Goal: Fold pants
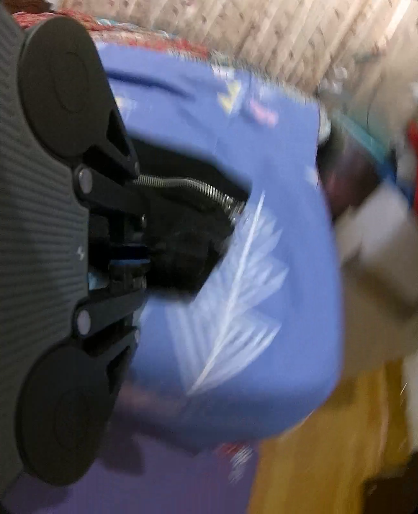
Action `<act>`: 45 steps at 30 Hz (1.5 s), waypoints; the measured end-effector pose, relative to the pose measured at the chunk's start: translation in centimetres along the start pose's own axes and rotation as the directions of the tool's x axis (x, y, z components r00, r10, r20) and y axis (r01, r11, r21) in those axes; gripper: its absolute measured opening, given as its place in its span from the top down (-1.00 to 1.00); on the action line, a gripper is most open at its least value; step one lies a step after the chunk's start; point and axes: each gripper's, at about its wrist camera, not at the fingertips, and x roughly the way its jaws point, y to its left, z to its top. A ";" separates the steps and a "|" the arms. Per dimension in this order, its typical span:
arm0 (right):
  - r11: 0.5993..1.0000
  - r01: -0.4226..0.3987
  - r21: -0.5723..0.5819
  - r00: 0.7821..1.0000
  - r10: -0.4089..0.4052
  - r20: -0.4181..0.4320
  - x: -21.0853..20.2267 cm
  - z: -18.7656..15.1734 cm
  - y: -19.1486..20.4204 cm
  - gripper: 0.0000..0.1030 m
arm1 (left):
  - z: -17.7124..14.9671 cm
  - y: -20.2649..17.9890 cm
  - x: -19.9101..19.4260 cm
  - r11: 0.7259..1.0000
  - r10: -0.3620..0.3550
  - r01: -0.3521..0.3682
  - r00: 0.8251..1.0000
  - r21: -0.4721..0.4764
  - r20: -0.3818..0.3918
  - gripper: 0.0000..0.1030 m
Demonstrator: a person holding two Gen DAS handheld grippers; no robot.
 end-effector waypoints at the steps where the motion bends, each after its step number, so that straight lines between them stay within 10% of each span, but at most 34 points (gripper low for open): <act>1: 0.998 -0.009 0.063 1.000 0.008 0.014 -0.3 -0.4 -1.0 0.38 | -0.5 -0.1 -0.3 1.000 -0.007 0.007 1.000 0.013 -0.003 0.62; 5: 0.991 0.028 0.130 0.987 -0.048 0.155 -2.6 -1.7 -0.5 0.17 | -1.3 3.2 -2.9 0.991 -0.098 0.099 0.995 -0.092 0.020 0.54; 7: 0.996 0.072 0.057 0.968 -0.083 0.236 -3.8 -2.4 1.3 0.17 | -1.1 6.7 -4.0 0.961 -0.136 0.147 0.989 -0.235 0.064 0.20; 11: 0.989 0.031 -0.147 0.957 0.013 0.291 -4.5 -4.7 6.2 0.17 | 0.8 13.3 -2.9 0.880 -0.091 0.147 0.986 -0.452 0.142 0.14; 14: 0.943 -0.050 -0.330 0.974 0.118 0.191 -2.9 -7.8 10.0 0.17 | 3.2 15.1 1.3 0.873 -0.125 0.167 0.985 -0.457 0.121 0.11; 19: 0.824 -0.167 -0.542 0.983 0.185 -0.021 0.8 -15.7 15.9 0.17 | 6.4 13.7 10.5 0.863 -0.278 0.251 0.960 -0.438 0.001 -0.61; 20: 0.799 -0.186 -0.572 0.981 0.185 -0.062 1.4 -17.4 17.0 0.17 | 6.7 12.7 11.8 0.869 -0.300 0.264 0.954 -0.418 -0.022 -0.59; 22: 0.754 -0.216 -0.621 0.976 0.168 -0.136 2.4 -20.3 18.5 0.17 | 7.1 10.2 13.2 0.903 -0.303 0.265 0.951 -0.337 -0.064 0.39; 25: 0.684 -0.236 -0.690 0.969 0.116 -0.217 3.9 -24.2 20.0 0.17 | 8.3 7.8 13.1 0.968 -0.187 0.173 0.980 -0.183 -0.064 0.66; 29: 0.613 -0.251 -0.749 0.958 0.047 -0.282 4.9 -27.9 20.4 0.16 | 9.6 11.7 11.7 0.952 -0.058 0.081 0.995 -0.295 0.085 0.63; 33: 0.501 -0.219 -0.837 0.971 0.027 -0.238 4.7 -29.3 21.0 0.12 | 8.2 10.2 13.4 0.978 0.003 -0.009 1.000 -0.208 -0.028 0.10; 39: 0.503 -0.375 -0.779 0.923 0.125 -0.363 3.8 -28.5 22.3 0.13 | 6.3 12.0 8.6 0.933 0.006 0.008 0.999 -0.359 0.040 0.13; 42: 0.365 -0.519 -0.773 0.854 0.184 -0.487 3.0 -30.9 24.8 0.13 | 6.0 13.2 6.1 0.865 -0.063 0.091 0.995 -0.494 0.074 0.13; 45: 0.135 -0.613 -0.778 0.787 0.191 -0.587 2.2 -35.2 27.5 0.13 | 5.8 12.6 5.2 0.817 -0.198 0.193 0.979 -0.543 0.051 -0.10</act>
